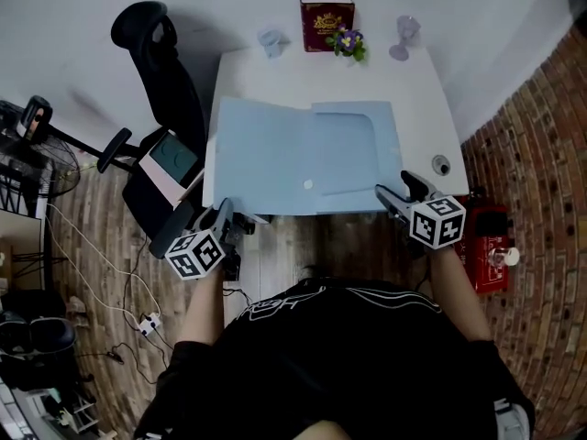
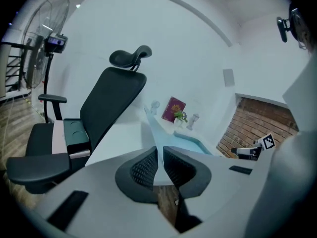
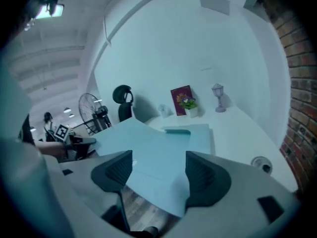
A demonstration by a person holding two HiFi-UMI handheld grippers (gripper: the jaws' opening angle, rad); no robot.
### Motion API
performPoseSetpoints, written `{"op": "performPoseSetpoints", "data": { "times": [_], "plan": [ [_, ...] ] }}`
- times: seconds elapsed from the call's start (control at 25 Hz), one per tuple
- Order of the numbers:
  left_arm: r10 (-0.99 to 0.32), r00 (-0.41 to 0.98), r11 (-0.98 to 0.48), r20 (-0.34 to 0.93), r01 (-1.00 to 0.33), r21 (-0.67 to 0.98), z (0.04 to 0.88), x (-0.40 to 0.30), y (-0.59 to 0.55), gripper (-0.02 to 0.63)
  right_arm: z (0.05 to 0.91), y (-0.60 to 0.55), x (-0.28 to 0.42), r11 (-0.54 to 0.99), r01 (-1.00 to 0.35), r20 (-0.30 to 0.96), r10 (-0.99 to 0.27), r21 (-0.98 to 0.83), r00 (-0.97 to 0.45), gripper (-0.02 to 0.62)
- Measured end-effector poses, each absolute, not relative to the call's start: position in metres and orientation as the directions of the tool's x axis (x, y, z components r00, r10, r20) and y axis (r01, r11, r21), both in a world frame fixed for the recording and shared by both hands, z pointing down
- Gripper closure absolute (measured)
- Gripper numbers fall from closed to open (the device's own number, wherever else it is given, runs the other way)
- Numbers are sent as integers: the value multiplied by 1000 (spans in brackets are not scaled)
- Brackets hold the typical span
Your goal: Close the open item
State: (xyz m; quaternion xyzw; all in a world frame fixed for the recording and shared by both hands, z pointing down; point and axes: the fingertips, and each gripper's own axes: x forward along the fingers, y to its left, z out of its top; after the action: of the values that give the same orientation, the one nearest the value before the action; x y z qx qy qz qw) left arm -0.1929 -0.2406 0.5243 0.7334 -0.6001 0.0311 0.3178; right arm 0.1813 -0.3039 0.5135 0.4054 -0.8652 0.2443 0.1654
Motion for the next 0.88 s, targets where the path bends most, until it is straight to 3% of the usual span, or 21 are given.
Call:
{"op": "performPoseSetpoints", "data": {
  "times": [0.12, 0.32, 0.44, 0.6, 0.88],
  "plan": [
    [-888, 278, -117, 366, -907, 405, 493, -171, -240, 551, 491, -288, 173, 622, -708, 431, -568, -333, -702, 306],
    [-902, 310, -196, 302, -915, 354, 450, -128, -237, 552, 463, -264, 172, 692, -632, 357, -525, -349, -772, 431],
    [-900, 332, -235, 283, -915, 328, 434, -98, -236, 552, 456, -253, 183, 711, -620, 345, -521, -331, -781, 460],
    [-894, 364, -279, 262, -908, 313, 418, -61, -241, 551, 450, -248, 207, 693, -640, 309, -562, -331, -768, 580],
    [-865, 434, -356, 253, -885, 302, 406, 1, -251, 551, 433, -237, 242, 713, -616, 215, -579, -336, -787, 592]
  ]
}}
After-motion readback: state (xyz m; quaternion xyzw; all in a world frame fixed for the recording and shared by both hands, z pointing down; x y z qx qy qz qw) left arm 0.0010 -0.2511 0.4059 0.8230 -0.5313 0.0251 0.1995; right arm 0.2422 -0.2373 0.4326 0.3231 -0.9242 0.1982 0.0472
